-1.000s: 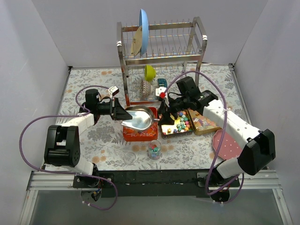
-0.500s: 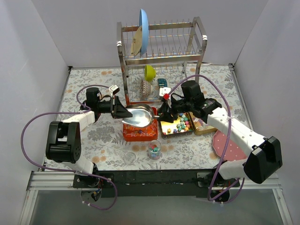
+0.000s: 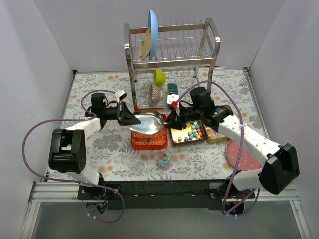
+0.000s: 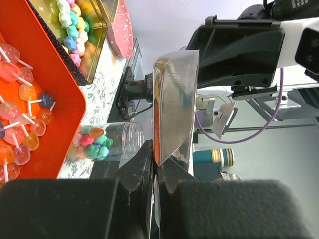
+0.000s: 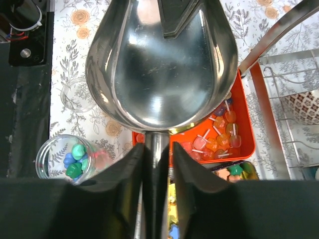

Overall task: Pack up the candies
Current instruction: Scoop the fake candies from the storage box.

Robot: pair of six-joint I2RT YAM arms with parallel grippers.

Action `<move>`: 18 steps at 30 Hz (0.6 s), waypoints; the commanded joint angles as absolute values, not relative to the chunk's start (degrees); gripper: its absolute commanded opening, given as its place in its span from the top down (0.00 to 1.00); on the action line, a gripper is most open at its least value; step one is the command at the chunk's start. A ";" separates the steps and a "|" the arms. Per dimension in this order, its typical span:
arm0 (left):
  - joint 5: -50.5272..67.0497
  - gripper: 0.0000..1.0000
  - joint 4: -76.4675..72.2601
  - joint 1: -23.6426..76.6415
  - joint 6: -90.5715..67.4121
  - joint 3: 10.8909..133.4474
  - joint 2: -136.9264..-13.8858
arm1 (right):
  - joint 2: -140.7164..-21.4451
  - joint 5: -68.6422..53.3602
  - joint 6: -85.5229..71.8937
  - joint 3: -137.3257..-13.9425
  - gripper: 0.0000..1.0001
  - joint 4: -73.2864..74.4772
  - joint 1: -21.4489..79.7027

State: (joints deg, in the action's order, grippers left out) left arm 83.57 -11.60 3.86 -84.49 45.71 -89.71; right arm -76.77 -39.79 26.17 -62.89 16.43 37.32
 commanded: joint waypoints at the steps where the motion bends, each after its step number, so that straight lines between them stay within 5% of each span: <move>1: 89.39 1.00 -11.60 3.87 -84.81 46.06 -87.45 | -77.61 -39.64 26.45 -63.10 0.70 14.24 37.71; 6: 87.28 0.95 -11.60 2.38 -85.69 46.23 -87.36 | -79.27 -39.82 30.14 -66.78 0.99 20.81 37.79; 7: 86.49 0.78 -9.86 1.59 -85.87 46.49 -87.28 | -79.89 -39.47 31.97 -68.54 0.99 23.53 37.79; 10: 82.81 0.67 -2.59 -4.64 -81.93 47.46 -86.75 | -84.01 -36.04 43.38 -80.73 0.99 39.33 37.70; 18: 50.82 0.64 25.40 -12.30 -62.58 51.42 -85.43 | -102.81 -23.83 61.60 -113.94 0.99 71.96 37.70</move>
